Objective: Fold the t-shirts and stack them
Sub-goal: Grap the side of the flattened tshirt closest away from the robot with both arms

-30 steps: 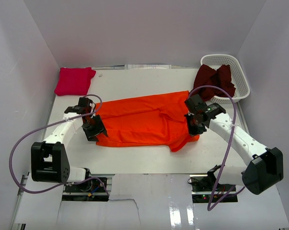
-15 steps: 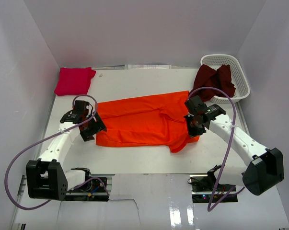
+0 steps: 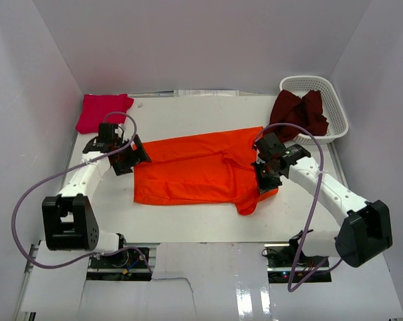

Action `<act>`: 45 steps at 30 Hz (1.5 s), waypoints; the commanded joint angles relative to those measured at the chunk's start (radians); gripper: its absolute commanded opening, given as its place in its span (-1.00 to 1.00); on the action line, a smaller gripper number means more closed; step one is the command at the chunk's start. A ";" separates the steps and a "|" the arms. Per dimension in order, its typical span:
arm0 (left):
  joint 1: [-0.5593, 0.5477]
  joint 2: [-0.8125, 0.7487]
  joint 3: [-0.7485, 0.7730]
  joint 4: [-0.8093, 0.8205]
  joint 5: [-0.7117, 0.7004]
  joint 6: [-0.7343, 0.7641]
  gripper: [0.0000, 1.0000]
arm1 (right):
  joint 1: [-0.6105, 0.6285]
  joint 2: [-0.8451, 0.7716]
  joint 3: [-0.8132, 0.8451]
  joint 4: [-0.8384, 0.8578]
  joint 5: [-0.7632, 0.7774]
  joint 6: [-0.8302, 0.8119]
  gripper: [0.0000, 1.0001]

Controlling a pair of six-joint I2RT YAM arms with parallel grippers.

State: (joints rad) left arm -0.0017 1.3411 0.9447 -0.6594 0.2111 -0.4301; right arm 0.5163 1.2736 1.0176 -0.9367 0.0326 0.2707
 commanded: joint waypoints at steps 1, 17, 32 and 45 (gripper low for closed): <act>0.000 0.077 0.150 0.115 0.115 0.028 0.96 | 0.002 0.041 -0.022 0.015 -0.128 -0.045 -0.85; -0.187 0.671 0.692 -0.048 -0.029 0.067 0.35 | 0.004 -0.010 -0.086 0.061 -0.114 -0.002 -0.85; -0.204 0.797 0.750 -0.089 -0.090 0.025 -0.70 | 0.004 -0.014 -0.105 0.065 -0.114 0.004 -0.85; -0.208 0.987 0.993 -0.120 -0.093 0.004 -0.70 | 0.005 0.001 -0.117 0.070 -0.089 0.013 -0.85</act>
State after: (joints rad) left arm -0.2066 2.3047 1.8900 -0.7670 0.1337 -0.4164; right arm 0.5190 1.2842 0.9165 -0.8803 -0.0727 0.2802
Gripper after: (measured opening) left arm 0.151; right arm 0.080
